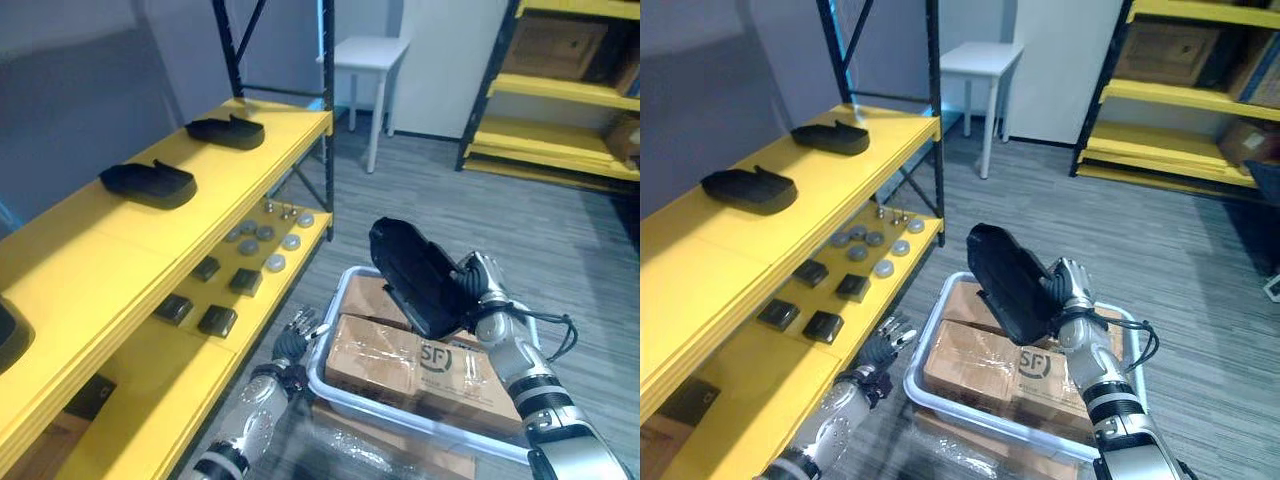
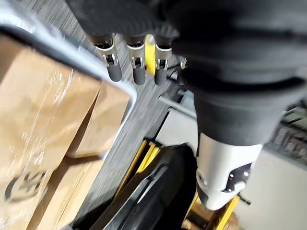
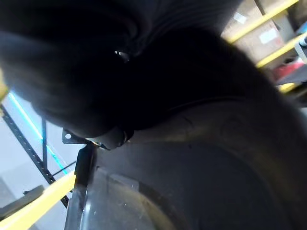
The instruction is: Walk over and take plastic housings, then place them on the shelf
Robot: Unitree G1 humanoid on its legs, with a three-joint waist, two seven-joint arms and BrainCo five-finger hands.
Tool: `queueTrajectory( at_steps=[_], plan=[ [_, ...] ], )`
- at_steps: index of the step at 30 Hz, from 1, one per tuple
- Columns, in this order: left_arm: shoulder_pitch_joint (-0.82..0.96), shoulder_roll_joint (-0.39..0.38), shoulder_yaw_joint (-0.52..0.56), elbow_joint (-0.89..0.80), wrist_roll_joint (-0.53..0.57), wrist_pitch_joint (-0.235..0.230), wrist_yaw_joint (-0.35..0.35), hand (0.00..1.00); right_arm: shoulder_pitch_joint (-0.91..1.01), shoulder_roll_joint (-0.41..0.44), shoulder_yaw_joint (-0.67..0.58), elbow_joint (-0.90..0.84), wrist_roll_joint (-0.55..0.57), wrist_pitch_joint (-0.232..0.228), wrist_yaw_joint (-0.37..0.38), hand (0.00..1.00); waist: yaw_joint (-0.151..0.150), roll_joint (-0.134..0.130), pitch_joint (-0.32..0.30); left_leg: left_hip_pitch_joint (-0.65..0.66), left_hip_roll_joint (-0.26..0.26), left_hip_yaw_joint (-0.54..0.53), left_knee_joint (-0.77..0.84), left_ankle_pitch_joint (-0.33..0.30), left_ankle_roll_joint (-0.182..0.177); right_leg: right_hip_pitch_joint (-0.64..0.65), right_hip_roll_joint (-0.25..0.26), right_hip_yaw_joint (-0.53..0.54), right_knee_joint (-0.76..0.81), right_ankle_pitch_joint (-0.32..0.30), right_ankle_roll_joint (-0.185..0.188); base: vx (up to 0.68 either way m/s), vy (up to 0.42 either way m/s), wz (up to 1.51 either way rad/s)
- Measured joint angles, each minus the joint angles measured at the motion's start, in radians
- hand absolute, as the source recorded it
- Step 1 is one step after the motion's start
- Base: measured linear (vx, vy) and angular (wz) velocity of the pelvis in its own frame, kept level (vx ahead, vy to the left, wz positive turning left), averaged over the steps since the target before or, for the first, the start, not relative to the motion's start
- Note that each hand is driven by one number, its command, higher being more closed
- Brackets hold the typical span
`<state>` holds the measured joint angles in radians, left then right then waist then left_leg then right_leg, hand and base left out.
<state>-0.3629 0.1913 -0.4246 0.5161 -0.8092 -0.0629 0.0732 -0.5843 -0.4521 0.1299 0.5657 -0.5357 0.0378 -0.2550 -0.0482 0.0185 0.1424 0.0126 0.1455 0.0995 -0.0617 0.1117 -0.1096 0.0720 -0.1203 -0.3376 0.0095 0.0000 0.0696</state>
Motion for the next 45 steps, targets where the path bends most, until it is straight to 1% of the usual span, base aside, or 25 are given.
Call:
queueTrajectory(
  at_steps=[1,3,6,10,12,13,15,17,19,22,23,27,29,32,34,36,37,39,40,42,43,44,45],
  plan=[
    [-0.018,-0.012,-0.009,0.027,-0.018,0.008,0.009,0.00,0.000,0.002,0.012,-0.012,-0.010,0.001,0.000,1.00,-0.002,0.000,-0.001,0.011,0.002,0.008,-0.008,0.002,0.000,0.002,0.002,0.004,0.000,0.002,-0.001,-0.04,0.033,-0.17],
    [-0.048,-0.030,-0.032,0.068,-0.049,0.020,0.021,0.00,0.000,0.014,0.037,-0.061,-0.021,0.010,0.000,1.00,-0.021,0.000,-0.007,0.018,0.002,0.010,-0.014,0.003,-0.002,0.003,0.007,0.017,-0.001,0.007,-0.003,-0.05,0.028,-0.14],
    [-0.072,-0.062,-0.034,0.106,-0.099,0.029,0.052,0.00,0.007,0.057,0.049,-0.121,-0.024,0.012,-0.001,1.00,-0.034,0.000,-0.026,0.029,0.007,0.023,-0.024,0.004,-0.004,0.004,0.014,0.027,-0.011,0.017,-0.004,-0.04,0.027,-0.13],
    [-0.111,-0.095,-0.034,0.137,-0.117,0.028,0.085,0.00,0.075,0.101,0.058,-0.235,-0.024,0.014,-0.005,1.00,-0.034,0.004,-0.045,0.044,0.009,0.034,-0.024,0.004,-0.004,0.023,0.021,0.032,-0.036,0.031,-0.007,-0.02,0.012,-0.07],
    [-0.139,-0.106,-0.034,0.162,-0.116,0.028,0.100,0.00,0.123,0.133,0.084,-0.287,-0.021,0.013,-0.021,1.00,-0.039,0.007,-0.056,0.045,0.011,0.034,-0.024,0.004,-0.004,0.025,0.023,0.033,-0.037,0.032,-0.008,0.00,0.005,-0.02],
    [-0.148,-0.109,-0.034,0.174,-0.116,0.028,0.102,0.00,0.128,0.145,0.088,-0.287,-0.021,0.013,-0.023,1.00,-0.042,0.007,-0.058,0.045,0.011,0.035,-0.024,0.004,-0.004,0.025,0.024,0.034,-0.038,0.033,-0.009,0.00,0.000,0.00],
    [-0.162,-0.120,-0.034,0.180,-0.108,0.028,0.128,0.00,0.164,0.184,0.109,-0.328,-0.006,0.013,-0.039,1.00,-0.045,0.008,-0.062,0.046,0.012,0.038,-0.024,0.004,-0.004,0.025,0.026,0.045,-0.042,0.037,-0.009,-0.01,0.016,-0.05],
    [-0.165,-0.125,-0.034,0.182,-0.109,0.028,0.143,0.00,0.188,0.195,0.135,-0.364,0.007,0.012,-0.042,1.00,-0.045,0.008,-0.064,0.047,0.012,0.042,-0.024,0.004,-0.004,0.030,0.028,0.049,-0.057,0.046,-0.008,0.00,0.018,-0.08],
    [-0.173,-0.138,-0.034,0.182,-0.123,0.026,0.160,0.00,0.212,0.201,0.172,-0.400,0.022,0.007,-0.049,1.00,-0.045,0.009,-0.065,0.047,0.011,0.042,-0.024,0.004,-0.005,0.035,0.029,0.050,-0.070,0.054,-0.009,0.00,0.012,-0.02],
    [-0.173,-0.142,-0.030,0.182,-0.184,0.003,0.167,0.00,0.249,0.227,0.191,-0.401,0.054,0.005,-0.071,1.00,-0.043,0.009,-0.071,0.053,0.011,0.042,-0.024,0.005,-0.006,0.044,0.029,0.050,-0.074,0.055,-0.009,0.00,0.000,0.00],
    [-0.173,-0.142,-0.029,0.182,-0.193,-0.003,0.167,1.00,0.254,0.231,0.192,-0.401,0.063,0.004,-0.074,1.00,-0.043,0.009,-0.071,0.055,0.011,0.042,-0.024,0.005,-0.006,0.046,0.029,0.050,-0.075,0.055,-0.009,0.00,0.000,0.00],
    [-0.172,-0.150,0.008,0.182,-0.225,-0.040,0.197,1.00,0.290,0.238,0.211,-0.404,0.120,-0.009,-0.091,1.00,-0.045,0.009,-0.076,0.063,0.012,0.043,-0.024,0.003,-0.008,0.060,0.032,0.050,-0.089,0.060,-0.010,0.00,0.000,0.00],
    [-0.170,-0.162,0.045,0.182,-0.231,-0.071,0.220,1.00,0.315,0.237,0.235,-0.424,0.143,-0.016,-0.094,1.00,-0.044,0.009,-0.076,0.064,0.014,0.043,-0.024,0.002,-0.009,0.062,0.035,0.051,-0.093,0.062,-0.011,0.00,0.000,0.00],
    [-0.157,-0.163,0.081,0.173,-0.238,-0.125,0.231,1.00,0.343,0.237,0.265,-0.436,0.181,-0.046,-0.099,1.00,-0.045,0.009,-0.077,0.064,0.015,0.042,-0.024,0.002,-0.009,0.063,0.036,0.049,-0.093,0.063,-0.011,0.00,0.008,0.01],
    [-0.116,-0.164,0.096,0.116,-0.239,-0.156,0.232,1.00,0.346,0.238,0.272,-0.436,0.203,-0.063,-0.104,1.00,-0.043,0.009,-0.077,0.062,0.014,0.036,-0.024,0.002,-0.009,0.065,0.033,0.044,-0.092,0.062,-0.011,0.01,0.027,0.08],
    [-0.044,-0.175,0.108,0.032,-0.239,-0.195,0.235,1.00,0.353,0.238,0.284,-0.440,0.231,-0.101,-0.107,1.00,-0.034,0.009,-0.077,0.049,0.012,0.011,-0.020,0.002,-0.009,0.068,0.031,0.018,-0.091,0.059,-0.009,0.01,0.016,0.24],
    [-0.024,-0.177,0.114,0.006,-0.239,-0.198,0.236,1.00,0.355,0.239,0.287,-0.442,0.234,-0.108,-0.107,1.00,-0.031,0.009,-0.077,0.042,0.011,0.000,-0.017,0.003,-0.009,0.067,0.031,0.010,-0.088,0.057,-0.009,0.01,-0.020,0.50],
    [0.097,-0.180,0.140,-0.131,-0.237,-0.201,0.236,1.00,0.385,0.245,0.321,-0.471,0.269,-0.145,-0.105,1.00,-0.018,0.010,-0.077,0.009,0.005,-0.075,-0.008,0.009,-0.017,0.072,0.033,-0.064,-0.065,0.032,-0.007,0.01,-0.051,0.84],
    [0.132,-0.179,0.145,-0.165,-0.235,-0.201,0.236,1.00,0.400,0.252,0.329,-0.480,0.277,-0.154,-0.105,1.00,-0.010,0.010,-0.077,0.002,0.004,-0.100,-0.008,0.012,-0.020,0.075,0.033,-0.087,-0.053,0.020,-0.004,0.03,-0.060,1.10],
    [0.267,-0.163,0.174,-0.283,-0.222,-0.198,0.220,1.00,0.437,0.274,0.371,-0.475,0.306,-0.192,-0.089,1.00,0.027,0.013,-0.075,-0.034,-0.009,-0.218,0.003,0.022,-0.033,0.098,0.030,-0.196,-0.008,-0.030,-0.002,0.03,-0.067,1.42],
    [0.294,-0.157,0.182,-0.308,-0.217,-0.197,0.215,1.00,0.440,0.276,0.384,-0.471,0.314,-0.202,-0.084,1.00,0.037,0.014,-0.074,-0.050,-0.014,-0.254,0.006,0.028,-0.035,0.100,0.028,-0.235,0.009,-0.046,0.001,0.01,-0.073,1.86],
    [0.340,-0.152,0.205,-0.350,-0.204,-0.196,0.202,1.00,0.439,0.280,0.404,-0.459,0.324,-0.221,-0.070,1.00,0.054,0.019,-0.071,-0.090,-0.024,-0.315,0.005,0.039,-0.031,0.101,0.024,-0.321,0.047,-0.079,0.001,0.00,-0.052,2.17],
    [0.367,-0.150,0.222,-0.380,-0.189,-0.192,0.198,1.00,0.435,0.287,0.412,-0.455,0.327,-0.230,-0.059,1.00,0.072,0.024,-0.069,-0.132,-0.017,-0.261,-0.003,-0.001,0.006,0.106,0.017,-0.427,0.057,-0.095,0.003,0.01,-0.039,2.30]
  ],
)
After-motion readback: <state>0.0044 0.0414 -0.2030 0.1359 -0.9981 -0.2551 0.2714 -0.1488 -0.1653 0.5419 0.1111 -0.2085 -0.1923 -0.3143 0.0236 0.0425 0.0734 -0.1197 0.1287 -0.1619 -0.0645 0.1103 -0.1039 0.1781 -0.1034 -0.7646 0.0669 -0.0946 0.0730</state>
